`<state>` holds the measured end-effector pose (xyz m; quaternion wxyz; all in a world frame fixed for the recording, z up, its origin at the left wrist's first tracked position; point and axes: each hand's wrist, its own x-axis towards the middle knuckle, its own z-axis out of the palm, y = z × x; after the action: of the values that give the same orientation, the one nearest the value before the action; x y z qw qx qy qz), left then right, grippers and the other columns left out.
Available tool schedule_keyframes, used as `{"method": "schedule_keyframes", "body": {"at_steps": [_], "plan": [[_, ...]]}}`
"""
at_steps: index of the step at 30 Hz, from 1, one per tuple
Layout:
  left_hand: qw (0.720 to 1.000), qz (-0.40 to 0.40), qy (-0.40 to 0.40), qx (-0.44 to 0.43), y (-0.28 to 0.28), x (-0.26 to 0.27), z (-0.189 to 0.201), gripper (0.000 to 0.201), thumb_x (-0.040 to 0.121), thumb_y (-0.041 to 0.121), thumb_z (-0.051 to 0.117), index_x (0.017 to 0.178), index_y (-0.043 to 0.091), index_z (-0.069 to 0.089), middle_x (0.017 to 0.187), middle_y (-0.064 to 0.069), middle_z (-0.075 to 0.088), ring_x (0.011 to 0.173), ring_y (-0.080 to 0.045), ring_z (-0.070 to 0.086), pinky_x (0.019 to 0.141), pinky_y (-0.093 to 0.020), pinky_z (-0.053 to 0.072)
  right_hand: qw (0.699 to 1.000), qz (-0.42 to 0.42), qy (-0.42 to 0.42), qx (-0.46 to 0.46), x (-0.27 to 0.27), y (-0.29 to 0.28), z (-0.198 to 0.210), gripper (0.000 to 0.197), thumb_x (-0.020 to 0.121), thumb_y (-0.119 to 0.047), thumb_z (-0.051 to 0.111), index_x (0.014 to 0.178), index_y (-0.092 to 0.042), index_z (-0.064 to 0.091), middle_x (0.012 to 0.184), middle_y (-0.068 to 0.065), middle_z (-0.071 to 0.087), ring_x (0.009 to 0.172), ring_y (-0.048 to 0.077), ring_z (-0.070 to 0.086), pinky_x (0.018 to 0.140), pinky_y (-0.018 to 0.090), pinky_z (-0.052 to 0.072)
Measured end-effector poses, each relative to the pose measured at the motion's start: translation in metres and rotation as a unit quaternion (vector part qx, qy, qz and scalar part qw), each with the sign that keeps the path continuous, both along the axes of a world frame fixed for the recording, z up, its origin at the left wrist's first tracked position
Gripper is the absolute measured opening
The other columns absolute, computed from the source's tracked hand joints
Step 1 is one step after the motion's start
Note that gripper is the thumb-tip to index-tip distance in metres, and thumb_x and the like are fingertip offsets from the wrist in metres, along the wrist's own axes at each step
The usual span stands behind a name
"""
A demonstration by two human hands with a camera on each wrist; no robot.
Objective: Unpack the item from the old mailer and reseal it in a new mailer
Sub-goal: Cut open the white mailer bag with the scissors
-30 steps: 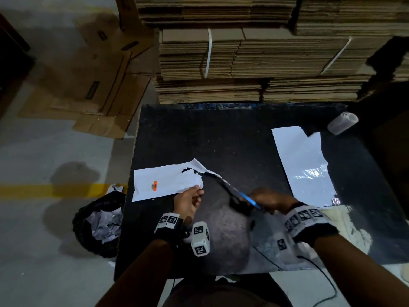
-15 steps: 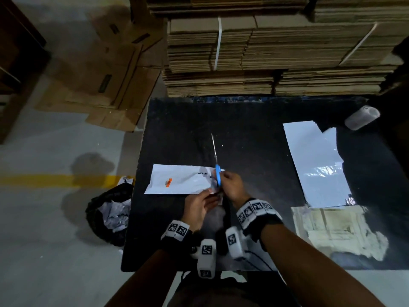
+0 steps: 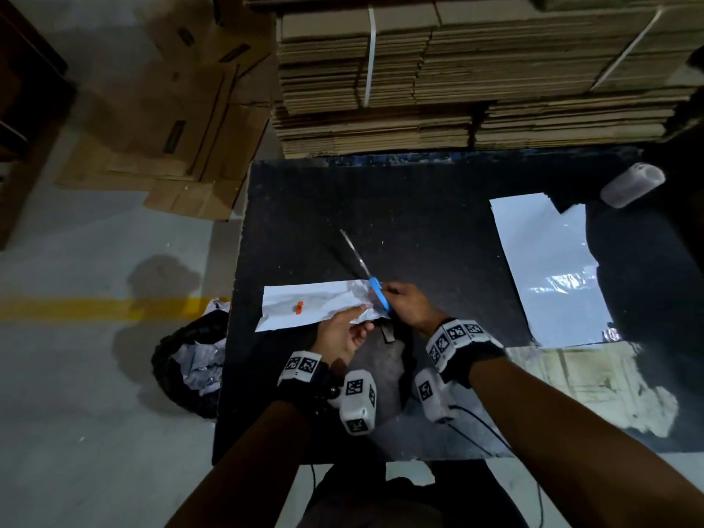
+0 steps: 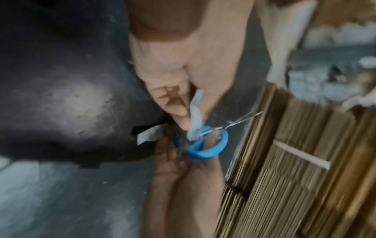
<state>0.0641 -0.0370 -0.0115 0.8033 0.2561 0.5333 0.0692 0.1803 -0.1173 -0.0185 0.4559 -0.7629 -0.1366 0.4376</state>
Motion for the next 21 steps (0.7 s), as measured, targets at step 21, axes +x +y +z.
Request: {"method": "schedule_keyframes", "body": {"at_steps": [21], "plan": [[0.997,0.054,0.038,0.036,-0.004,0.001,-0.023,0.013,0.085,0.004,0.067,0.098,0.004,0.065,0.084,-0.007,0.067,0.042,-0.01,0.056,0.041,-0.016,0.043,0.96,-0.038,0.278,-0.02,-0.062,-0.093,0.019,0.038,0.093,-0.042,0.047,0.099,-0.005,0.056,0.063,0.007,0.051,0.043,0.014,0.038,0.039,0.017,0.026]]}}
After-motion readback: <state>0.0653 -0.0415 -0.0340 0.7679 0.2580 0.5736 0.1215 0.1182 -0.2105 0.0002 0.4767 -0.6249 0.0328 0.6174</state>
